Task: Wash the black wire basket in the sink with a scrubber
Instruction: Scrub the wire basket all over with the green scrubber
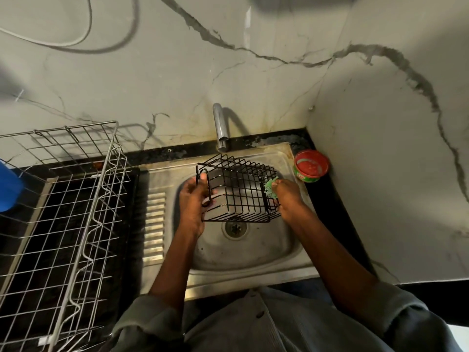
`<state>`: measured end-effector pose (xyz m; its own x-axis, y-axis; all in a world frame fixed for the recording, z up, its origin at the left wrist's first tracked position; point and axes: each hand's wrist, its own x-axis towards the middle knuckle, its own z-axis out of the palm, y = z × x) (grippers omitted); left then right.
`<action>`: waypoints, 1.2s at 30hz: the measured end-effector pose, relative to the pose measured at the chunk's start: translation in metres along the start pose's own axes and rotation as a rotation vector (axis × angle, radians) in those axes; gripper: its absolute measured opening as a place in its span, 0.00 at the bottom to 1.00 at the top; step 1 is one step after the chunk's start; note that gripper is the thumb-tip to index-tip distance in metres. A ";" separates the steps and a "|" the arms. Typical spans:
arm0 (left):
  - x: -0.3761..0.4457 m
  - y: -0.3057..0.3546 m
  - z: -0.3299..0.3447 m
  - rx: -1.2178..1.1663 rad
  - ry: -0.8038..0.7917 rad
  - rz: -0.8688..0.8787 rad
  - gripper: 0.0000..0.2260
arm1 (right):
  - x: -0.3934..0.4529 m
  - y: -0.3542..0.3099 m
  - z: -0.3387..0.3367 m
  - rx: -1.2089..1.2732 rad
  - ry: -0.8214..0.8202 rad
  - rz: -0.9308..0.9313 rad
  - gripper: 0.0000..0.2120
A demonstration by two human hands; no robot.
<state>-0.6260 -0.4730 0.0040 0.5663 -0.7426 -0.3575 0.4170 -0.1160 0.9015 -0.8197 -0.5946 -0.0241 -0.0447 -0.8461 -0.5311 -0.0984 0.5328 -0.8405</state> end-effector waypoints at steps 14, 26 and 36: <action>-0.009 0.025 0.031 0.323 0.162 -0.038 0.16 | -0.012 -0.016 -0.002 -0.051 0.094 -0.175 0.09; -0.028 0.039 0.046 -0.026 0.237 -0.184 0.15 | -0.054 -0.033 -0.004 -0.421 0.199 -0.620 0.17; -0.029 0.034 0.048 -0.087 0.306 -0.186 0.15 | -0.080 -0.035 0.032 -0.462 -0.153 -0.689 0.06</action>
<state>-0.6627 -0.4872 0.0574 0.6561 -0.4805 -0.5819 0.5843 -0.1645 0.7946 -0.7812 -0.5451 0.0442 0.3065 -0.9507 0.0475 -0.4527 -0.1895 -0.8713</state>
